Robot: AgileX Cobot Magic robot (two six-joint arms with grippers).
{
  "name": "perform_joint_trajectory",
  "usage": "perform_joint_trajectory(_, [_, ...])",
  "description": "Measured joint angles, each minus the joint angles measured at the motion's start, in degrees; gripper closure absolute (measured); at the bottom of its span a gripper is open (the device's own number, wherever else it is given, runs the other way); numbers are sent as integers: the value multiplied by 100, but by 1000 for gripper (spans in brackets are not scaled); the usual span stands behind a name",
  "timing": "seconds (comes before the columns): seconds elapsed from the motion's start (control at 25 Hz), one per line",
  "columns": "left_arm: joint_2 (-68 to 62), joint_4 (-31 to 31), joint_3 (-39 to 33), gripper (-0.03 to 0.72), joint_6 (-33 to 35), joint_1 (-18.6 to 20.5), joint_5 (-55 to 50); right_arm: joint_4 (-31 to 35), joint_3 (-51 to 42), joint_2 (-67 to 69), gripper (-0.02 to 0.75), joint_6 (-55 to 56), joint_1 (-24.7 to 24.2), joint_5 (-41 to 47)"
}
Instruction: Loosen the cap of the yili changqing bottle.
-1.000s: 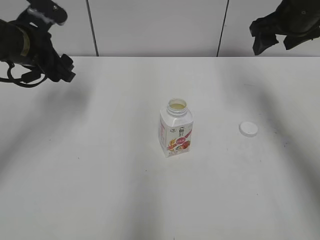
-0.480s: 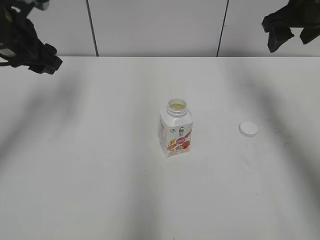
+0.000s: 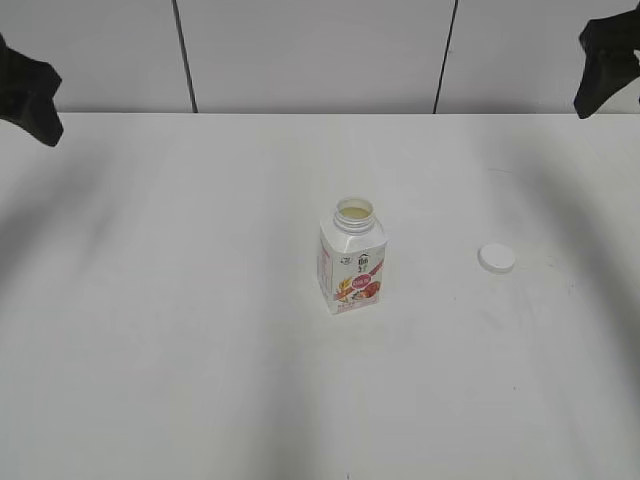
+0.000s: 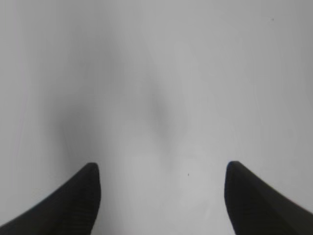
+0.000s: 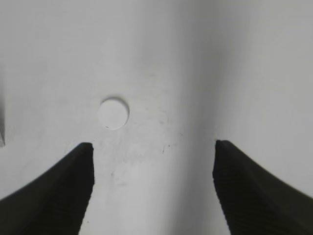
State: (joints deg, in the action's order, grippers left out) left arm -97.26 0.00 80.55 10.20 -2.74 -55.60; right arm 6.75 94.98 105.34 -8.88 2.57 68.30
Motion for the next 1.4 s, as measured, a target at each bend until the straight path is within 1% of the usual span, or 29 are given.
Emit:
perform_joint_trajectory(0.08, [0,0,5,200,10,83,-313,26,0,-128,144,-78,-18,86])
perform_joint_trajectory(0.24, [13,0,17,200,10,95,-886,85,-98,-422,144,-158,-25,103])
perform_joint_trajectory(0.4, [276,0,-257,200,-40,95,-1027,96,-611,-832,144,-260,-25,103])
perform_joint_trajectory(0.72, [1482,-71,-1659,200,-225,95,-650,104,-2226,-1957,145,-335,-25,-10])
perform_joint_trajectory(0.92, [2381,-222,-2606,200,-225,95,-372,225,-3190,-2717,146,-335,-30,-337])
perform_joint_trajectory(1.2, [3436,-388,-3954,200,-229,95,-252,366,-4493,-3627,146,-335,-30,-818])
perform_joint_trajectory(1.4, [4061,-476,-4585,200,-231,95,-148,367,-5217,-4124,146,-337,-30,-1029])
